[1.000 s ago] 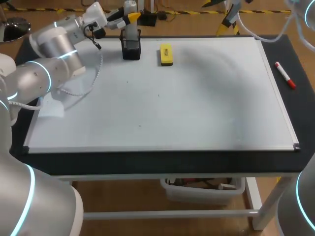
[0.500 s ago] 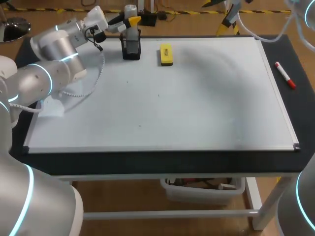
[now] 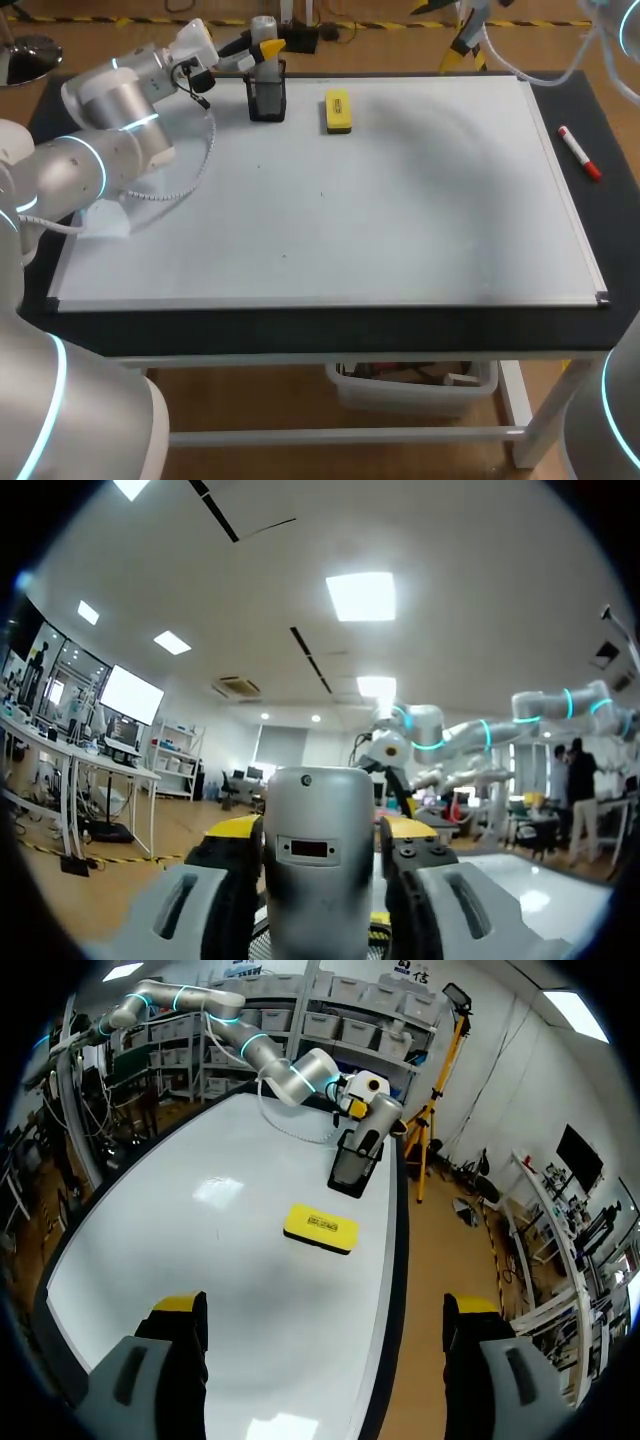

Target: Pick up the inspection probe, press it on each red-marked spot on the whiteboard one by one, put down the probe, pick up the eraser, and wipe off all the red marks.

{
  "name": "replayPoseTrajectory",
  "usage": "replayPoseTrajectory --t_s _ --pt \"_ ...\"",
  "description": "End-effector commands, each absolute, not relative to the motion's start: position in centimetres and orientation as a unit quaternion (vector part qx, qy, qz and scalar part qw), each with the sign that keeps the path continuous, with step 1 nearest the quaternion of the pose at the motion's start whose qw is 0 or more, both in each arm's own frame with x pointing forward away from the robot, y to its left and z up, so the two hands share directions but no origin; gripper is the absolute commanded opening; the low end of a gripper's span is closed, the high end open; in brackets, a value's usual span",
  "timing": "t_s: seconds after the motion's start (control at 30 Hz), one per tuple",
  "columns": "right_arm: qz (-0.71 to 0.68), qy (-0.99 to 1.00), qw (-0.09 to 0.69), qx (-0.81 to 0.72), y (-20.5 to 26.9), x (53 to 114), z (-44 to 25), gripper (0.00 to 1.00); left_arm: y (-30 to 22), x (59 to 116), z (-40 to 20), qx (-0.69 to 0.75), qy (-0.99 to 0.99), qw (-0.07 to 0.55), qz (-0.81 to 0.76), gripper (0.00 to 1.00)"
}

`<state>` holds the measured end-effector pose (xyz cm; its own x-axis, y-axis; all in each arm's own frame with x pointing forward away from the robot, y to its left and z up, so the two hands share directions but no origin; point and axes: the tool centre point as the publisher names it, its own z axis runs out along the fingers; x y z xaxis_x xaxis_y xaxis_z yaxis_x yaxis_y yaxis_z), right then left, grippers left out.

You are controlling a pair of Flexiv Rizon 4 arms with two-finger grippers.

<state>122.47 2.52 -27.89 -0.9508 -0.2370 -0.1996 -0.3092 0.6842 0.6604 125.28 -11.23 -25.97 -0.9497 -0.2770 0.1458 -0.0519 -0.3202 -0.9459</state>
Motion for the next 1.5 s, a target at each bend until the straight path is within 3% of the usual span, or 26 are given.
replayPoseTrajectory --t_s 0.03,0.57,1.5 --pt "0.36 0.917 -0.008 -0.171 2.4 123.2 -28.0 1.0 -11.2 126.0 -26.5 0.155 0.563 -0.138 -0.8 1.0" --pt "0.36 0.917 -0.008 -0.171 2.4 123.2 -28.0 1.0 -9.6 124.2 -24.4 0.167 0.584 -0.107 -0.787 1.0" --pt "0.36 0.917 -0.008 -0.171 2.4 123.2 -28.0 1.0 -4.0 118.0 -21.7 -0.05 0.81 0.156 -0.563 1.0"
